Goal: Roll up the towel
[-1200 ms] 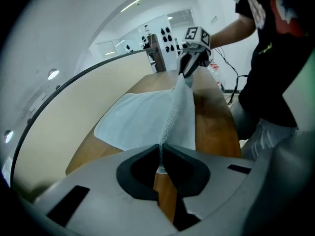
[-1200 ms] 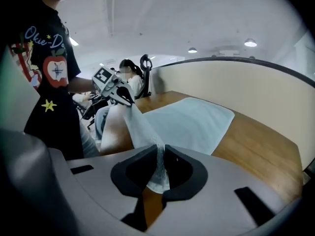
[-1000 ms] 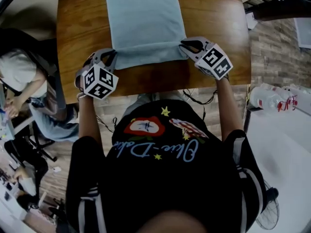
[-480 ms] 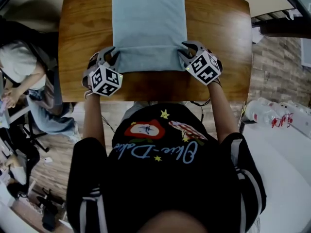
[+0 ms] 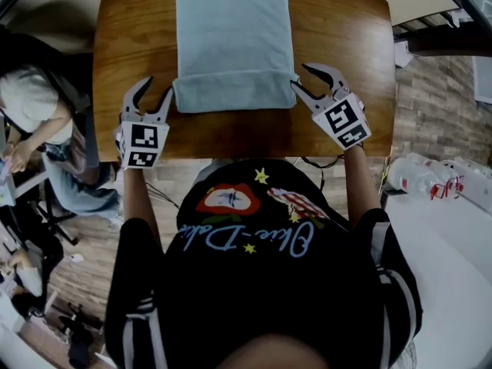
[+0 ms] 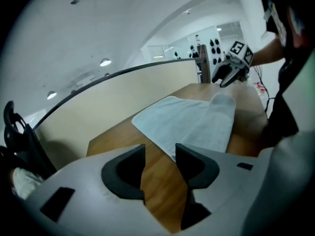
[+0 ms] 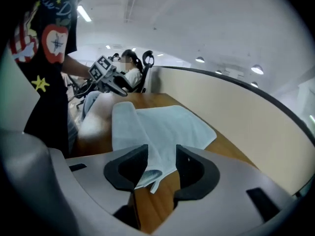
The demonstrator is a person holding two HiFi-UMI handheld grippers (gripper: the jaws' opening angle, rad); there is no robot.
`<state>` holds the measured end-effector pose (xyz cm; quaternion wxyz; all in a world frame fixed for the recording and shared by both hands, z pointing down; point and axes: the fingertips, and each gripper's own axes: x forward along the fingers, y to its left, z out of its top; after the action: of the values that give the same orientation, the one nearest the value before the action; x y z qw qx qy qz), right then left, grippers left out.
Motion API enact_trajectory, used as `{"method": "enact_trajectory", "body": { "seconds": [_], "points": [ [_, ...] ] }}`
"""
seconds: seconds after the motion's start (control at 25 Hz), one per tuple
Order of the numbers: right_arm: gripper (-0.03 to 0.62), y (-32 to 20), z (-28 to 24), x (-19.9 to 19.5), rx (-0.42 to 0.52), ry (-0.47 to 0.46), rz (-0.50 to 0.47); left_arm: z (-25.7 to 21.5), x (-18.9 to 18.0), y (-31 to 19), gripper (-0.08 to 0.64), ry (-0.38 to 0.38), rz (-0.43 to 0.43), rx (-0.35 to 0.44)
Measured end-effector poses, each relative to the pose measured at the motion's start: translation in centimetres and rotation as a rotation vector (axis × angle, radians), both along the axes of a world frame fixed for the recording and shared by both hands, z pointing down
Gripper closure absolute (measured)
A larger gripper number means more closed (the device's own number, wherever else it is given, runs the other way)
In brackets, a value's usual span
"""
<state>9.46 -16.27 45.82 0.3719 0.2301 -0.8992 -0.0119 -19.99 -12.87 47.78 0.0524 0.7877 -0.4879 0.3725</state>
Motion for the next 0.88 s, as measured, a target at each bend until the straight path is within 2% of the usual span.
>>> {"method": "enact_trajectory", "body": {
  "seconds": [0.12,0.2,0.32,0.48,0.56,0.64,0.72,0.88],
  "points": [
    [0.433,3.2,1.3,-0.9,0.010,0.077,-0.145,1.3,2.2,2.5,0.373,-0.123,0.162,-0.033],
    [0.433,5.5,3.0,-1.5,0.009,0.165,-0.271,3.1,4.2,4.2,0.373,-0.216,0.286,-0.070],
    [0.433,7.5,6.0,-1.5,0.007,0.309,-0.401,5.3,6.0,5.8,0.373,-0.285,0.390,-0.118],
    [0.433,6.7,8.6,-0.5,0.009,0.407,-0.416,7.3,6.3,6.3,0.373,-0.390,0.467,-0.141],
    [0.433,6.3,9.1,-0.2,0.012,0.424,-0.422,7.6,6.4,6.0,0.373,-0.412,0.489,-0.145],
    [0.476,6.4,9.3,-0.2,-0.002,0.415,-0.425,7.6,6.5,5.8,0.383,-0.428,0.520,-0.154],
    [0.542,6.5,9.1,-0.3,-0.029,0.387,-0.415,7.4,6.4,5.7,0.464,-0.428,0.541,-0.165],
    [0.561,7.3,7.7,-0.2,-0.108,0.287,-0.370,6.6,5.9,6.5,0.511,-0.375,0.529,-0.178]
  ]
}}
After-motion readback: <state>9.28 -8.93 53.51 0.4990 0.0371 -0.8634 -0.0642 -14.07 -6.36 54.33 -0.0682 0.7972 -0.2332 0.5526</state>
